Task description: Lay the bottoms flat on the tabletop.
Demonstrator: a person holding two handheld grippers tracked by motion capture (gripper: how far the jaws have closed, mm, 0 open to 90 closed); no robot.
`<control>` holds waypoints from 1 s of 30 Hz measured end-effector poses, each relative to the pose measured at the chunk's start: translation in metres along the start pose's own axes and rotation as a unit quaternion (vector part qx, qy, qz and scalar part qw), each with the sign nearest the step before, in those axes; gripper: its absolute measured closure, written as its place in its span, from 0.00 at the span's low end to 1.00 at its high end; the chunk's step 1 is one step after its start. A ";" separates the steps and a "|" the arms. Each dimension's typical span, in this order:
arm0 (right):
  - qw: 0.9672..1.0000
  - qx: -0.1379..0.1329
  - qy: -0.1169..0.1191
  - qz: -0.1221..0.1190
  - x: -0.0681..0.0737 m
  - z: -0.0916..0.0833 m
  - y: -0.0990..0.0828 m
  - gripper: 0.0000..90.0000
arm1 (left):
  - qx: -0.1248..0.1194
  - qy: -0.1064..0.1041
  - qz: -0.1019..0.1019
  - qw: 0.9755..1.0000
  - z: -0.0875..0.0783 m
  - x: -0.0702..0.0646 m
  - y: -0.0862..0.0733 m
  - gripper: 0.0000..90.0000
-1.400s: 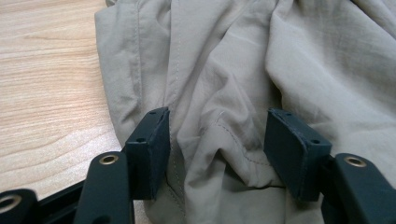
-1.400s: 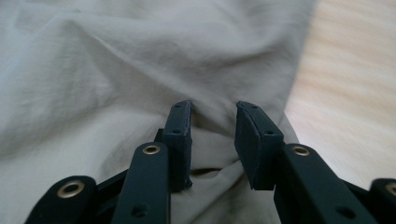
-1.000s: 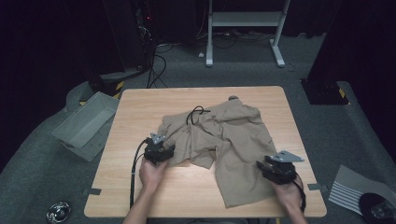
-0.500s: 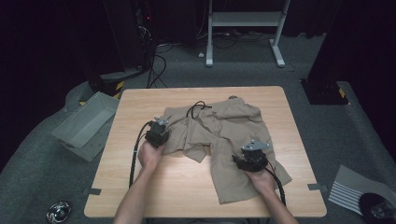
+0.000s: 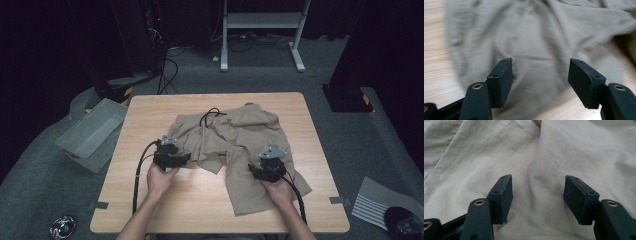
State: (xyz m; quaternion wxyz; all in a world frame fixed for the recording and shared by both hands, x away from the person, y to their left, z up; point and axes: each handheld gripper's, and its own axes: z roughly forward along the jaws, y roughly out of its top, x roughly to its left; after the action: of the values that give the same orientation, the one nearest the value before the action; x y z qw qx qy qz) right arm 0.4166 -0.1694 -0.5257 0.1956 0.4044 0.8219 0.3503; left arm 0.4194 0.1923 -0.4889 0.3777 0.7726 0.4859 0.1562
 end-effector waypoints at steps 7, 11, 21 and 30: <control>1.000 -0.001 -0.004 -0.005 0.001 0.000 0.000 0.45 | 0.030 0.032 0.036 0.998 0.025 -0.020 0.004 0.58; 1.000 -0.001 -0.005 -0.004 0.001 0.000 0.000 0.45 | 0.038 0.043 0.066 0.996 0.023 -0.023 0.003 0.94; 1.000 -0.001 -0.005 -0.004 0.001 0.000 0.000 0.44 | 0.056 0.017 0.098 0.993 -0.019 -0.043 -0.025 0.97; 1.000 0.000 -0.004 -0.001 0.001 0.000 0.000 0.44 | 0.086 -0.026 0.083 0.993 -0.035 -0.053 -0.063 0.90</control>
State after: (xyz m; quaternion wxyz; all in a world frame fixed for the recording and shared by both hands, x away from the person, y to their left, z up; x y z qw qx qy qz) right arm 0.4161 -0.1689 -0.5257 0.1996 0.4048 0.8214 0.3488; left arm 0.3325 0.1767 -0.5049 0.3083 0.8435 0.4218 0.1249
